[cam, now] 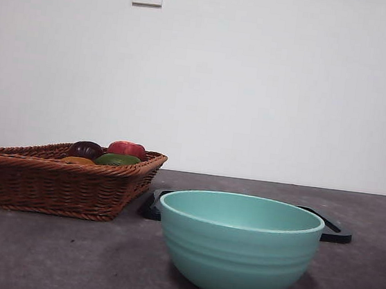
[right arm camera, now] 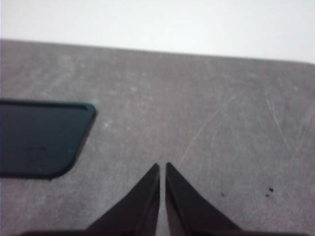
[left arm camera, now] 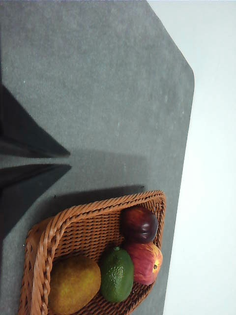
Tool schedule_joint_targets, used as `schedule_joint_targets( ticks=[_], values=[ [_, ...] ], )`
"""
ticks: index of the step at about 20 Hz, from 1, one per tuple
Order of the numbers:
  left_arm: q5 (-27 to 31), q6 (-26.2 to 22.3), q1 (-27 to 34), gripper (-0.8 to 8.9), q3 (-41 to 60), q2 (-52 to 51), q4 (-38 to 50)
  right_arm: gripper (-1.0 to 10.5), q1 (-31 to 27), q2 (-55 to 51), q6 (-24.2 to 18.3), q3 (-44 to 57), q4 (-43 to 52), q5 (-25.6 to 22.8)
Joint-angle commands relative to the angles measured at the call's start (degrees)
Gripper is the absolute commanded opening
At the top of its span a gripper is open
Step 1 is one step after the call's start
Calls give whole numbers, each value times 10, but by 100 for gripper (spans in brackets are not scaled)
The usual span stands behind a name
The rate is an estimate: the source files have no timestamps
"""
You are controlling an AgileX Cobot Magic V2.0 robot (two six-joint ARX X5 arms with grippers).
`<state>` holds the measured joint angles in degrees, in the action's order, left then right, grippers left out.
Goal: Pick up the wifruite, put it on the bowl, pick up the plate, put it on desk
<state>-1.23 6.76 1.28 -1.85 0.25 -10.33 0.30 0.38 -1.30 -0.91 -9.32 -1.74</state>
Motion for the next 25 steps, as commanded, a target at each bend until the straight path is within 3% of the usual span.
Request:
schedule_joint_targets(
  ticks=[1,6,25],
  values=[
    [4,-5,0,19,12,-1,-4,14,-1,-2,-2,3,0,5],
    [4,-5,0,19,12,-1,-4,14,-1,-2,11,3,-10,32],
    [4,-5,0,19,12,-1,-4,14,-1,-2,13,3,6,30]
  ],
)
